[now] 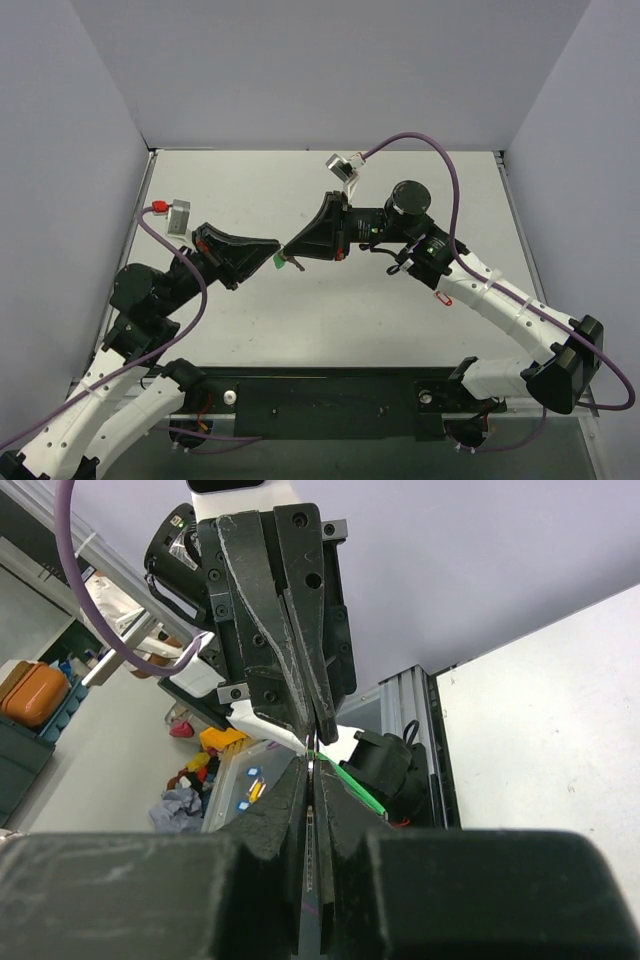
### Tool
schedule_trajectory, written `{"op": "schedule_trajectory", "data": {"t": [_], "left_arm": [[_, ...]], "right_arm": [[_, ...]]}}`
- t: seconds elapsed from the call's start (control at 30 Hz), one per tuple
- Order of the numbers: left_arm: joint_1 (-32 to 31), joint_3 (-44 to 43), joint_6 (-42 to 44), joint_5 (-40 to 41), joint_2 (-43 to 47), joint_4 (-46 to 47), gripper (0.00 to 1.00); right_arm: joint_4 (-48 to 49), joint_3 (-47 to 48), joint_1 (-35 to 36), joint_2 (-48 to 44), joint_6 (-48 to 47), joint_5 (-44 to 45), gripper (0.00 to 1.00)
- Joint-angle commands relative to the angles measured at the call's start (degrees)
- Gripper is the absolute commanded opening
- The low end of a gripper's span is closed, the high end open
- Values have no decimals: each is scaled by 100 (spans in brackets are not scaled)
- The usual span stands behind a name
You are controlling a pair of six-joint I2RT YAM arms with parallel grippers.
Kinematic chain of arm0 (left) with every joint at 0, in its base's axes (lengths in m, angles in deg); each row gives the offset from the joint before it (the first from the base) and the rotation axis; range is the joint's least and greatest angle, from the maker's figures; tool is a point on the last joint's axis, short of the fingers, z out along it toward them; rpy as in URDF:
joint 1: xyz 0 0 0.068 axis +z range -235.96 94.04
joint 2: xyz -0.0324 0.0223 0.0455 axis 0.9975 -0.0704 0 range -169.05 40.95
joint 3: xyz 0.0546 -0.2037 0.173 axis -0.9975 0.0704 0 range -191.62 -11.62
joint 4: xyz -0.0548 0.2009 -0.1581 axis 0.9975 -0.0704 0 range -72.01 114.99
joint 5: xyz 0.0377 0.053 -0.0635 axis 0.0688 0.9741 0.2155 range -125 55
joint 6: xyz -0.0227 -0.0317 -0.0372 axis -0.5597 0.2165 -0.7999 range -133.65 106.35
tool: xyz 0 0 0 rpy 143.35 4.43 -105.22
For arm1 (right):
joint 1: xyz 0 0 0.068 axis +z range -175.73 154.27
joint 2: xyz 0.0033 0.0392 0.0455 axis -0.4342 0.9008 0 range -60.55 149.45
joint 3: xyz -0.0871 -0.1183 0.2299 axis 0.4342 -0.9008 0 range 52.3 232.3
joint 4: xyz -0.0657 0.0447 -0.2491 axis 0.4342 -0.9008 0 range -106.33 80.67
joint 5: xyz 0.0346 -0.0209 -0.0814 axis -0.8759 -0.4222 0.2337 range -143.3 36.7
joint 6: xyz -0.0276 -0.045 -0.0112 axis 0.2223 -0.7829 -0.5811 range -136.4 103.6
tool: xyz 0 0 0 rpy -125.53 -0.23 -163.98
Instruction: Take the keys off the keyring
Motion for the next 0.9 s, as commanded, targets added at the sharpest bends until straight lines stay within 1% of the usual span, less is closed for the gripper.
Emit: {"op": "schedule_trajectory", "data": {"t": [0.0, 0.1, 0.2, 0.3, 0.43, 0.6, 0.7, 0.87], "left_arm": [[-30, -300, 370, -285, -26, -249, 0], [-30, -660, 818, -574, -122, -742, 0], [-30, -942, 1084, -900, -298, -1409, 0], [-30, -1293, 1391, -1180, -465, -1727, 0], [-30, -1654, 1768, -1340, -755, -2323, 0], [-30, -1962, 2033, -1568, -1027, -2658, 0], [-30, -2173, 2287, -1621, -1238, -3132, 0], [-30, -2603, 2735, -1770, -1555, -3643, 0]], "right_arm": [[320, 58, 10, -114, -114, -104, 0], [276, 67, 10, -114, -132, -104, 0], [258, 85, 10, -96, -132, -130, 0], [258, 85, 10, -87, -132, -139, 0], [214, 94, 19, -87, -141, -139, 0], [188, 94, 19, -61, -158, -157, 0], [188, 111, 10, -43, -149, -165, 0], [144, 111, 19, -26, -149, -209, 0]]}}
